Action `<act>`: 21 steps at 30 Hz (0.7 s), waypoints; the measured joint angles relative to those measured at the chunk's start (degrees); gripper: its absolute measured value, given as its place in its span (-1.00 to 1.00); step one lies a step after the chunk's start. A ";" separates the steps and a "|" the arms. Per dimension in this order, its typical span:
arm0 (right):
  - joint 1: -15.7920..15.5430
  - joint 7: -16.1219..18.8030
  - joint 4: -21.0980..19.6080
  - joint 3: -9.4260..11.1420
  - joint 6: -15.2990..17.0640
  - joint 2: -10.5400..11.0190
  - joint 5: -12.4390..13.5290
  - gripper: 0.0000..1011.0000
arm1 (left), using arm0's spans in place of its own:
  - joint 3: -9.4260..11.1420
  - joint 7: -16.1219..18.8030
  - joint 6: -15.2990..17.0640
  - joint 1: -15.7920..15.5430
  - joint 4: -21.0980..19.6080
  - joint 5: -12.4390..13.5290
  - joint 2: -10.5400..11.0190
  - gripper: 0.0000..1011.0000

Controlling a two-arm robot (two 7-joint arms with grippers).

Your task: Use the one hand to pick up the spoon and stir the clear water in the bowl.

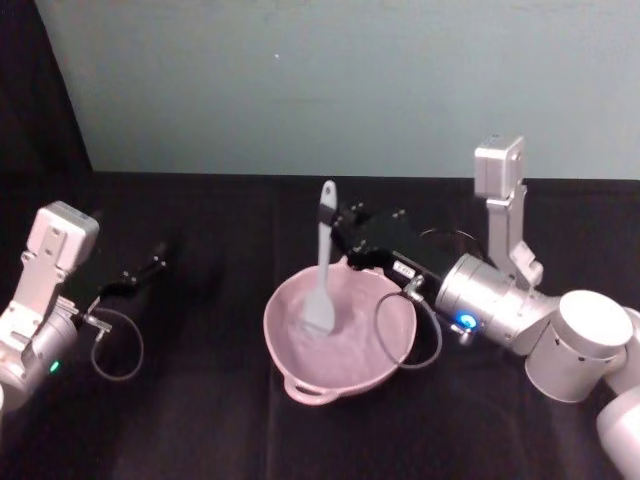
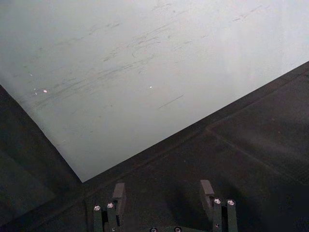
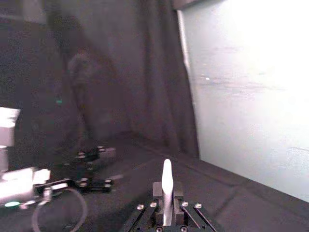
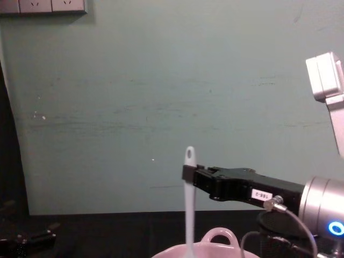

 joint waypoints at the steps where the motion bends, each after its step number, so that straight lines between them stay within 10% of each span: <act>1: 0.21 -0.27 0.37 0.14 0.01 0.00 -0.08 -0.76 | 0.00 0.00 0.00 0.00 0.00 0.00 0.00 0.99; 21: -4.01 -2.94 -5.18 3.96 -1.02 4.00 -1.99 -0.76 | 0.00 0.00 0.00 0.00 0.00 0.00 0.00 0.99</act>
